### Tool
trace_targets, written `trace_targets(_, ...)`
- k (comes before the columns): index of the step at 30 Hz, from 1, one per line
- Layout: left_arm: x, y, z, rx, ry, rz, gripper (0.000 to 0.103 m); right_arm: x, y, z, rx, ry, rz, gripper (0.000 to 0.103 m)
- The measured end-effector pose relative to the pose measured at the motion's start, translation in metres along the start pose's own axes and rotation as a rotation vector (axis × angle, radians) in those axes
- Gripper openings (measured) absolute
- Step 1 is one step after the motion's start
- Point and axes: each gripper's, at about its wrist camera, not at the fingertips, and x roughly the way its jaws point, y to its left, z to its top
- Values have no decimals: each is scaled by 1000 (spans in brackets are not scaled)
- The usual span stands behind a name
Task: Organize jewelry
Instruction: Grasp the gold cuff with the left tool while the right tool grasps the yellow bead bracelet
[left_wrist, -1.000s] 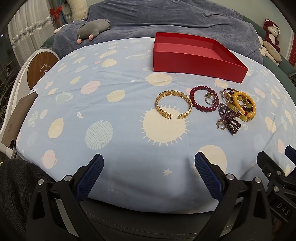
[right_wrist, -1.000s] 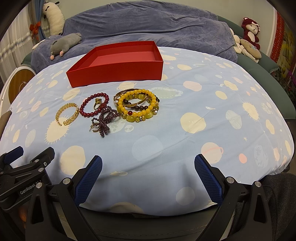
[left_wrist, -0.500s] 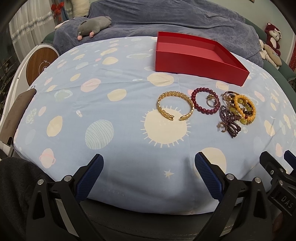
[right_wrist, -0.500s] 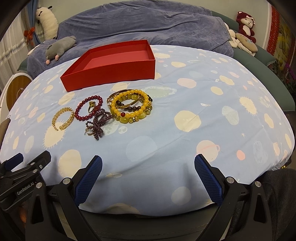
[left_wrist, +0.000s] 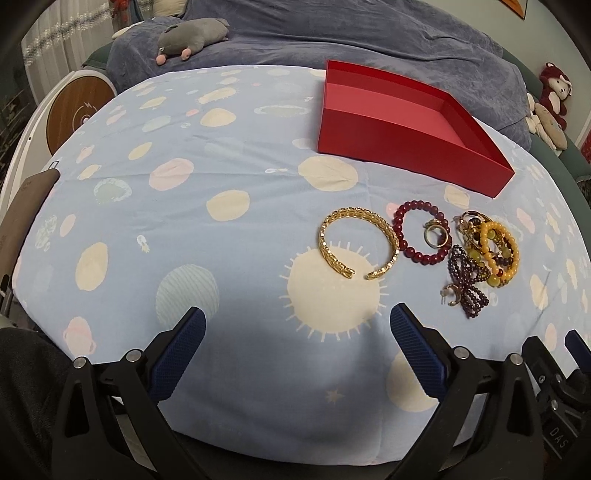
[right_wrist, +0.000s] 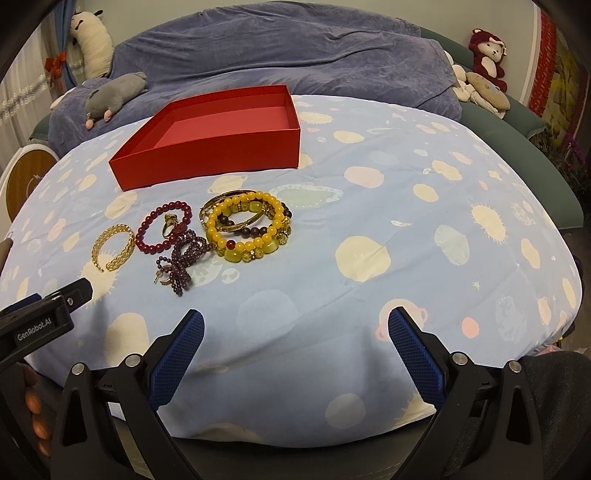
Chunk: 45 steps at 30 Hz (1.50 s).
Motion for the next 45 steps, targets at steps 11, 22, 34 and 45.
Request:
trace_targets(11, 37, -27, 29, 76, 40, 23, 95, 21, -8, 15, 34, 51, 2, 96)
trace_targets(22, 34, -42, 35, 170, -17, -20, 56, 31, -13, 25, 59, 76, 24, 96)
trace_targets(34, 30, -18, 32, 90, -7, -13, 56, 36, -3, 50, 38, 56, 60, 88)
trace_targets(45, 30, -17, 31, 93, -12, -5, 56, 63, 2, 59, 57, 122, 88, 47)
